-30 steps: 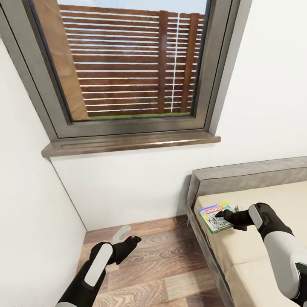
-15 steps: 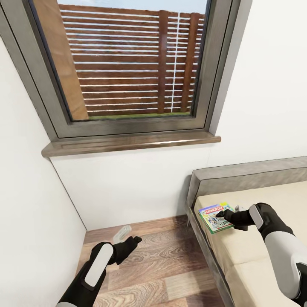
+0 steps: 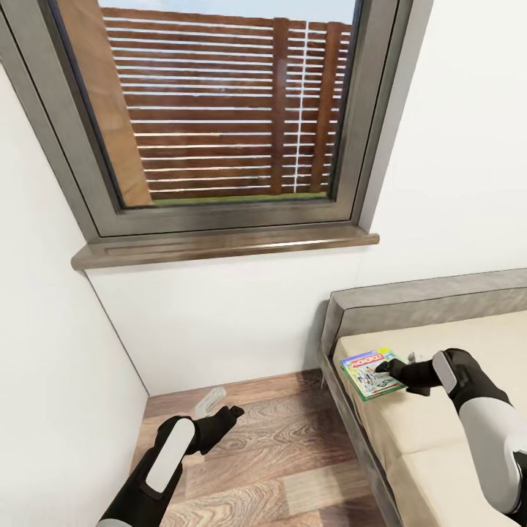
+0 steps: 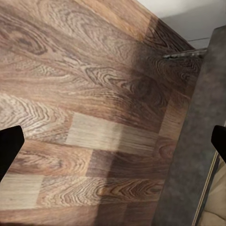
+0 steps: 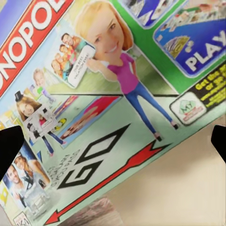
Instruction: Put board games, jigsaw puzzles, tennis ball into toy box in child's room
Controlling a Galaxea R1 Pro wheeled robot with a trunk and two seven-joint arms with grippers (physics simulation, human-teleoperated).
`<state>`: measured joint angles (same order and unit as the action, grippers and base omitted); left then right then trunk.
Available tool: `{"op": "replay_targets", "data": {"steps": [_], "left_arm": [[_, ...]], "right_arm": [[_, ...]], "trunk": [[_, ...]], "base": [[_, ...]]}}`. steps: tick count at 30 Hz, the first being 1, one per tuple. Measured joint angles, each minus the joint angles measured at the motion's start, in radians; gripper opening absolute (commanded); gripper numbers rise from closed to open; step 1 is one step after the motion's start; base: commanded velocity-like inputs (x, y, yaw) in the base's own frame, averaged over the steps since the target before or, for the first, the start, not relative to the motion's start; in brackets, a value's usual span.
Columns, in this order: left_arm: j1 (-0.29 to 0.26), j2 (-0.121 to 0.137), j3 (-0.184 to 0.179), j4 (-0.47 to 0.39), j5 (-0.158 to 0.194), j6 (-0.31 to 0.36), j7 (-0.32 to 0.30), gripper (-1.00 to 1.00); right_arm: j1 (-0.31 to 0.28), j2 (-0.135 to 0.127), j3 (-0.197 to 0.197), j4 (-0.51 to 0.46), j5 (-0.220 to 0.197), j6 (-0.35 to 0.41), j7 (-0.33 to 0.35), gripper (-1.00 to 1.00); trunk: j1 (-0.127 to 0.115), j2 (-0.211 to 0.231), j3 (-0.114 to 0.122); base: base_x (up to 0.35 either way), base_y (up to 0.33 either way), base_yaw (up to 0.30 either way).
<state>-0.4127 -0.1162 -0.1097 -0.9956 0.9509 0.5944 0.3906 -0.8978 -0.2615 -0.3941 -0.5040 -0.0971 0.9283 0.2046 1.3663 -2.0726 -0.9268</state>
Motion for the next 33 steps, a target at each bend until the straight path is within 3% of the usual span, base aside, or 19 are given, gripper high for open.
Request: {"op": "replay_targets", "data": {"steps": [11, 24, 29, 33], "left_arm": [[0.0, 0.002, 0.0, 0.002, -0.001, 0.0, 0.001, 1.0], [0.0, 0.004, -0.002, 0.01, -0.003, -0.001, -0.006, 1.0], [-0.001, 0.005, -0.023, 0.013, -0.008, -0.002, -0.036, 1.0], [-0.013, 0.006, -0.056, 0.021, -0.031, -0.005, -0.082, 1.0]], "right_arm": [[0.007, -0.033, 0.0, -0.017, 0.0, -0.077, -0.001, 1.0], [0.027, -0.07, -0.002, -0.085, 0.0, -0.105, -0.003, 1.0], [0.053, -0.074, -0.002, -0.147, 0.001, -0.107, -0.002, 1.0], [0.085, -0.075, -0.003, -0.225, 0.001, -0.103, -0.002, 1.0]], "trunk": [[0.0, 0.0, 0.0], [0.0, 0.0, 0.0], [0.0, 0.0, 0.0], [0.0, 0.0, 0.0]], "base": [[0.0, 0.0, 0.0], [0.0, 0.0, 0.0], [0.0, 0.0, 0.0], [0.0, 0.0, 0.0]]}}
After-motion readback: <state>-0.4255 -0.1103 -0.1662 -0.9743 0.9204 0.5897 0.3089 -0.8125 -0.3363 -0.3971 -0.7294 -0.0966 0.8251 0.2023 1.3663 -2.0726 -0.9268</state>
